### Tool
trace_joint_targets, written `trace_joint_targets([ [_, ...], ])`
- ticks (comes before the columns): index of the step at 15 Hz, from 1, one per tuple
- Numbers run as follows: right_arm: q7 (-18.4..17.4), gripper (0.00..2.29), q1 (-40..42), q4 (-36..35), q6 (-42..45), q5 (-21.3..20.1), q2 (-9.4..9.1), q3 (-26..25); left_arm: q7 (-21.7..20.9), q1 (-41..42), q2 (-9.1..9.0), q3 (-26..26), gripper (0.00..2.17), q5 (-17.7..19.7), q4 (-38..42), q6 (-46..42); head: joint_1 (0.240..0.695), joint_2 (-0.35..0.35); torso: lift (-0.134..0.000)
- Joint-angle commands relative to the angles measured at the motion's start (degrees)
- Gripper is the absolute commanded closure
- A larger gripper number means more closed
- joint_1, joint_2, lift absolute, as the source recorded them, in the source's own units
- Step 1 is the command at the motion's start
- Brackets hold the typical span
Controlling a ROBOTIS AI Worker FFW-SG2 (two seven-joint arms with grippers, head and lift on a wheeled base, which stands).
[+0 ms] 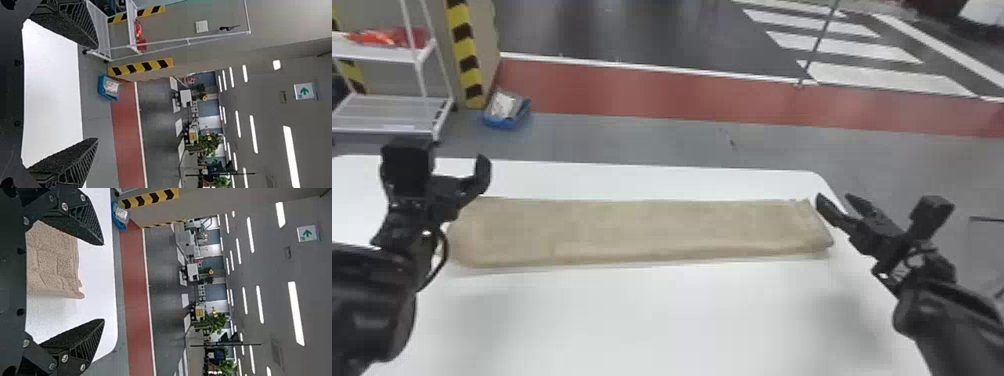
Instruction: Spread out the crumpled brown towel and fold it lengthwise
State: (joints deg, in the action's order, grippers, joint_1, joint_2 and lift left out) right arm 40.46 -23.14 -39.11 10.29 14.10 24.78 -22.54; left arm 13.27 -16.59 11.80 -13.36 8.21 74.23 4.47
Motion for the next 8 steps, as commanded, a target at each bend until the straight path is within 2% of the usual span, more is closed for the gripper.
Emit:
trace_joint_targets([
  [1,0.2,0.23,1.3,-1.0,0.1,0.9,0.18,-0.8,0.0,1.6,0.68,1.0,0.06,0.1,1.4,-0.1,0.657,-0.238,-0.124],
  [6,1.8,0.23,1.8,-2.1,-1.1,1.4,2.2,-0.8,-2.8,8.6,3.66,6.7,0.06,4.0,10.0,1.5,0.669,-0.227,-0.124],
  [8,2.1,0.23,2.8,-4.4,-5.5,1.4,2.81,-0.8,-5.9,12.2,4.63,9.8,0.06,9.1,15.2,6.9,0.672,-0.222,-0.124],
])
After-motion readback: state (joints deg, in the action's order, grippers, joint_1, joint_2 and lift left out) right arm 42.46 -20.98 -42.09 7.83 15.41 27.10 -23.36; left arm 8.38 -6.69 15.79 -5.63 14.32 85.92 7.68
